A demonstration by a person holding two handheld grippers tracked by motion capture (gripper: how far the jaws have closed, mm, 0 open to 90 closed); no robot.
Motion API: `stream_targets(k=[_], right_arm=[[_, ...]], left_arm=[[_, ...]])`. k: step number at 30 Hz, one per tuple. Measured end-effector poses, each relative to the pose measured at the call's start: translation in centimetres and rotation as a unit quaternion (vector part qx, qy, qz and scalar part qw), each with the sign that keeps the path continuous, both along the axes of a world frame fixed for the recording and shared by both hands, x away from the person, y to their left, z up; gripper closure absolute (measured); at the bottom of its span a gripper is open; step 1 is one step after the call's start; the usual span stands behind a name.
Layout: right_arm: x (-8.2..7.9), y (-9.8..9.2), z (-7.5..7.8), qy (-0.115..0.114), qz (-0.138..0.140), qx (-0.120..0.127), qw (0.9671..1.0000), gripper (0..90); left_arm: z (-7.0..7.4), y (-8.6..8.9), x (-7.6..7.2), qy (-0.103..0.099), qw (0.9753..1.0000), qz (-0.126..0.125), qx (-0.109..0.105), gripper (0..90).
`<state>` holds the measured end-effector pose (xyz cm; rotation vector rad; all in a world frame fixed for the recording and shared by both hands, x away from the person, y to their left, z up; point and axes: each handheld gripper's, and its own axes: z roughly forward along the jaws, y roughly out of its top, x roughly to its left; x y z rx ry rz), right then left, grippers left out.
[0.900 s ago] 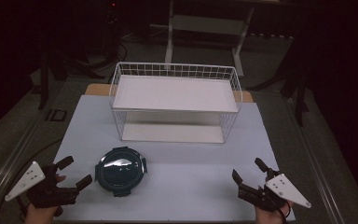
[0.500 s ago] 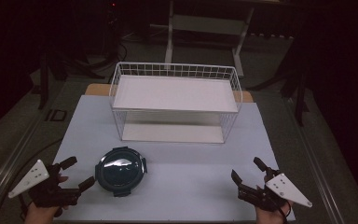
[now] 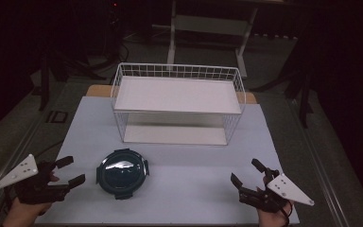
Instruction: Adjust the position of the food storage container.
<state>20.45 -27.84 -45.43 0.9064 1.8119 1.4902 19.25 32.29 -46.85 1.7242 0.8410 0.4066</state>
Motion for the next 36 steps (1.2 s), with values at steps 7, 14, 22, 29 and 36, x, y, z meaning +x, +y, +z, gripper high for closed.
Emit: stream_targets(k=[7, 14, 22, 29, 36], right_arm=[[0.0, 0.0, -0.1, 0.006, -0.001, 0.001, 1.0, 13.5], [0.1, 0.1, -0.3, 0.015, 0.005, 0.005, 0.9999, 13.5], [0.1, 0.1, -0.5, 0.021, 0.008, 0.006, 0.9997, 13.5], [0.2, 0.1, -0.6, 0.026, 0.014, 0.007, 0.9995, 13.5], [0.4, 0.3, -0.7, 0.028, 0.028, 0.001, 0.9992, 13.6]], left_arm=[[-2.6, 0.6, 1.3, 0.057, 0.9974, -0.001, 0.043, 65.9], [-4.2, -0.6, 2.1, 0.097, 0.9886, 0.002, 0.115, 88.9], [-4.5, -1.7, 2.9, 0.112, 0.9862, -0.012, 0.121, 89.7], [-4.6, -2.2, 3.0, 0.119, 0.9858, -0.013, 0.118, 89.7], [-4.2, -2.6, 3.2, 0.115, 0.9877, -0.02, 0.105, 89.7]])
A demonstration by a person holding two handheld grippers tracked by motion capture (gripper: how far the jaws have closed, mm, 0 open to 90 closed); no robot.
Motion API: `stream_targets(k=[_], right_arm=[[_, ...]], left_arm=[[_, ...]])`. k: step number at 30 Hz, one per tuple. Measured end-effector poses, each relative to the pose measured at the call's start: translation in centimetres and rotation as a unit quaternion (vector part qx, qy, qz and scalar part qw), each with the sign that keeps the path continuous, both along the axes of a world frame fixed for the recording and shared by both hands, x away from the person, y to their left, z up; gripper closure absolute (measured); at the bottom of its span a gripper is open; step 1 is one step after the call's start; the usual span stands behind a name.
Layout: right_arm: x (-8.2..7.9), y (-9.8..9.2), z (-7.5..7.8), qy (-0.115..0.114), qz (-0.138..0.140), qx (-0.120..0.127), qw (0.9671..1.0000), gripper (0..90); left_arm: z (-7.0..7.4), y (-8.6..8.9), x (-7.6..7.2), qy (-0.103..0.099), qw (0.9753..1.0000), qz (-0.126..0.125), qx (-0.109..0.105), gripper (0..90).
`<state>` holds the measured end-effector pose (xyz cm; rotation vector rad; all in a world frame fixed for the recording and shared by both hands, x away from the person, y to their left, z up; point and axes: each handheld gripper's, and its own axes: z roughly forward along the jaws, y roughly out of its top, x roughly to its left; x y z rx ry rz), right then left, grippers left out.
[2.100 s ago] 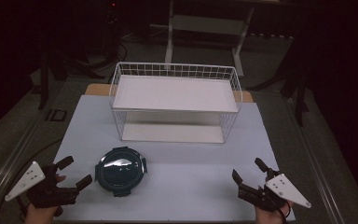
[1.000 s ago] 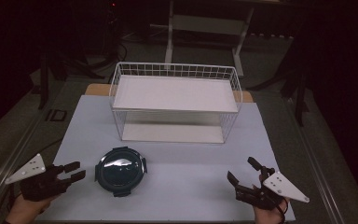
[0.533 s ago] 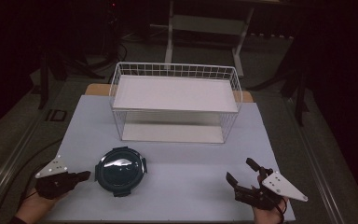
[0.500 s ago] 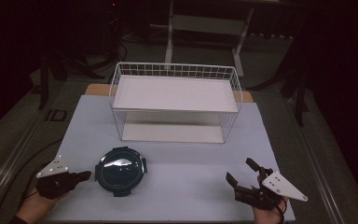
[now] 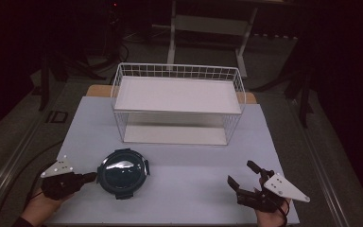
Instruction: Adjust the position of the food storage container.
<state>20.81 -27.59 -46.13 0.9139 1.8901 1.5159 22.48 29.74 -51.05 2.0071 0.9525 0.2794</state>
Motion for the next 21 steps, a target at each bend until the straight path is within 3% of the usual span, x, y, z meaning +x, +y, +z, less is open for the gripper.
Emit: stream_targets(k=[14, 15, 21], right_arm=[[0.0, 0.0, 0.0, 0.0, 0.004, -0.001, 1.0, 13.6], [0.0, 0.0, 0.0, 0.001, 0.006, -0.002, 1.0, 13.6], [0.0, 0.1, -0.1, 0.003, 0.009, -0.002, 1.0, 13.6]], left_arm=[[0.3, -3.2, 1.6, 0.004, 0.9996, -0.025, 0.01, 89.7], [0.3, -4.3, 2.1, 0.005, 0.9994, -0.033, 0.01, 89.7], [0.4, -6.2, 3.0, 0.006, 0.9989, -0.045, 0.009, 89.7]])
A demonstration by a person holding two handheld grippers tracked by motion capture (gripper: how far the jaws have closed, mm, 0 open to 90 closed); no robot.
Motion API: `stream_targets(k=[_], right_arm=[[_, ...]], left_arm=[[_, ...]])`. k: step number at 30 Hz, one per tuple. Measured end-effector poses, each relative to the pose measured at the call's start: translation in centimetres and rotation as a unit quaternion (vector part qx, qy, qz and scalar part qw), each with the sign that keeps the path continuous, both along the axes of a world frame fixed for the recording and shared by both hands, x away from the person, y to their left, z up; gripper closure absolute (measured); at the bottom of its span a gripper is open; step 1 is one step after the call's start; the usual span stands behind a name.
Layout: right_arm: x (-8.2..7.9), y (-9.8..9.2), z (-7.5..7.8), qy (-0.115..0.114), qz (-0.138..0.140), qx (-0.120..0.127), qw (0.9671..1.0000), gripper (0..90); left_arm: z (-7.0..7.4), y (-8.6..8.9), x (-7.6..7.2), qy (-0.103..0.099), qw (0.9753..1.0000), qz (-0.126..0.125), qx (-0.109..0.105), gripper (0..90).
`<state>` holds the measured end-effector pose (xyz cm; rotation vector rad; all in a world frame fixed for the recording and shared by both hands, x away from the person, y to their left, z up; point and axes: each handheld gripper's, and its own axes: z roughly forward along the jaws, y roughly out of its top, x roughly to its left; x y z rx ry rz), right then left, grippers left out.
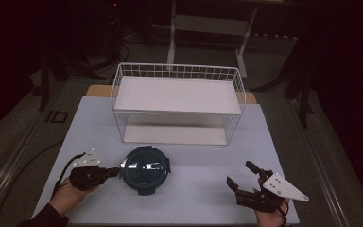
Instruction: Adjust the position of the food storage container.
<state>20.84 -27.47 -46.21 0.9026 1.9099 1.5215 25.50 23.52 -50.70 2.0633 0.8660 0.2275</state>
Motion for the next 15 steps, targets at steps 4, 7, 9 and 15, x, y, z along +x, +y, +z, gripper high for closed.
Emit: stream_targets(k=[4, 7, 9, 15], right_arm=[[0.0, 0.0, 0.0, 0.001, 0.001, 0.001, 1.0, 13.7], [0.1, 0.0, -0.1, 0.002, 0.002, 0.0, 1.0, 13.7], [0.1, 0.1, 0.0, 0.002, 0.002, -0.001, 1.0, 13.6], [0.1, 0.1, -0.1, 0.003, 0.004, 0.0, 1.0, 13.7]], left_arm=[[0.0, -1.1, 0.5, 0.002, 1.0, -0.004, -0.002, 89.7], [0.1, -1.9, 0.7, 0.001, 1.0, -0.009, 0.003, 89.7], [0.1, -2.5, 0.9, 0.004, 0.9999, -0.015, 0.0, 89.7], [0.1, -3.6, 1.2, 0.008, 0.9996, -0.025, -0.004, 89.7]])
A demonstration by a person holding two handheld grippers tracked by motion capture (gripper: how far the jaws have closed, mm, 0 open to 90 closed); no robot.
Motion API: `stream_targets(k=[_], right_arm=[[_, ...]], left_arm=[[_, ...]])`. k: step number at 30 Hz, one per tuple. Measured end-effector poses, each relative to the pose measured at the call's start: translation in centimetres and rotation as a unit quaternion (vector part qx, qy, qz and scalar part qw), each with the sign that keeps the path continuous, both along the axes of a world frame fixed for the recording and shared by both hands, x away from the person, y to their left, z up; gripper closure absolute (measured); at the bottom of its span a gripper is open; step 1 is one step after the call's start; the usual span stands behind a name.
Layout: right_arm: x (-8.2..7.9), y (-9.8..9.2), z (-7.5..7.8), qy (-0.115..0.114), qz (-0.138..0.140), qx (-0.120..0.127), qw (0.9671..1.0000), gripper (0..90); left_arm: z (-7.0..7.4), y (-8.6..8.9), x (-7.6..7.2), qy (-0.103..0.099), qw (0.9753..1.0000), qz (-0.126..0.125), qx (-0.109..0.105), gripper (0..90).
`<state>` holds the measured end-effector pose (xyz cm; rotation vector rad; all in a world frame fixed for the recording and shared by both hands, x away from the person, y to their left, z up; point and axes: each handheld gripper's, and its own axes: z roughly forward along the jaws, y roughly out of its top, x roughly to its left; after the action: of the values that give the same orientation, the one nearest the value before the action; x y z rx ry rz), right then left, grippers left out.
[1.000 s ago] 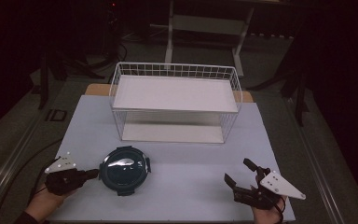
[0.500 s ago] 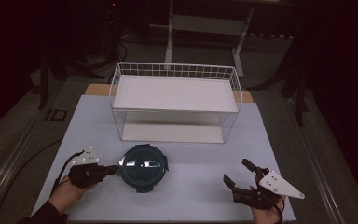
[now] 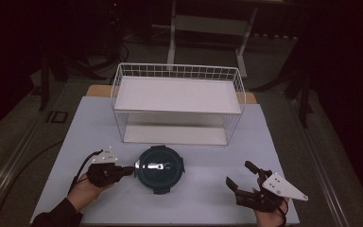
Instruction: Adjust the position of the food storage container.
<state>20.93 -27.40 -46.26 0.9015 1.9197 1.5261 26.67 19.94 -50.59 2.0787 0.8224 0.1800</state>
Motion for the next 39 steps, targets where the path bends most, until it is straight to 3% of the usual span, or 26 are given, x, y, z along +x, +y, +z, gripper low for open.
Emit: stream_targets(k=[12, 25, 39], right_arm=[[0.0, 0.0, 0.0, 0.001, 0.002, 0.001, 1.0, 13.7], [0.1, 0.1, -0.1, -0.001, 0.007, 0.003, 1.0, 13.9], [0.1, 0.3, -0.2, -0.006, 0.011, -0.004, 0.9999, 14.2]], left_arm=[[0.3, -3.7, 1.3, 0.005, 0.9997, -0.021, 0.01, 89.7], [0.2, -7.5, 3.0, 0.01, 0.9994, -0.033, -0.001, 89.8], [0.1, -10.2, 3.0, 0.021, 0.9985, -0.049, -0.015, 89.7]])
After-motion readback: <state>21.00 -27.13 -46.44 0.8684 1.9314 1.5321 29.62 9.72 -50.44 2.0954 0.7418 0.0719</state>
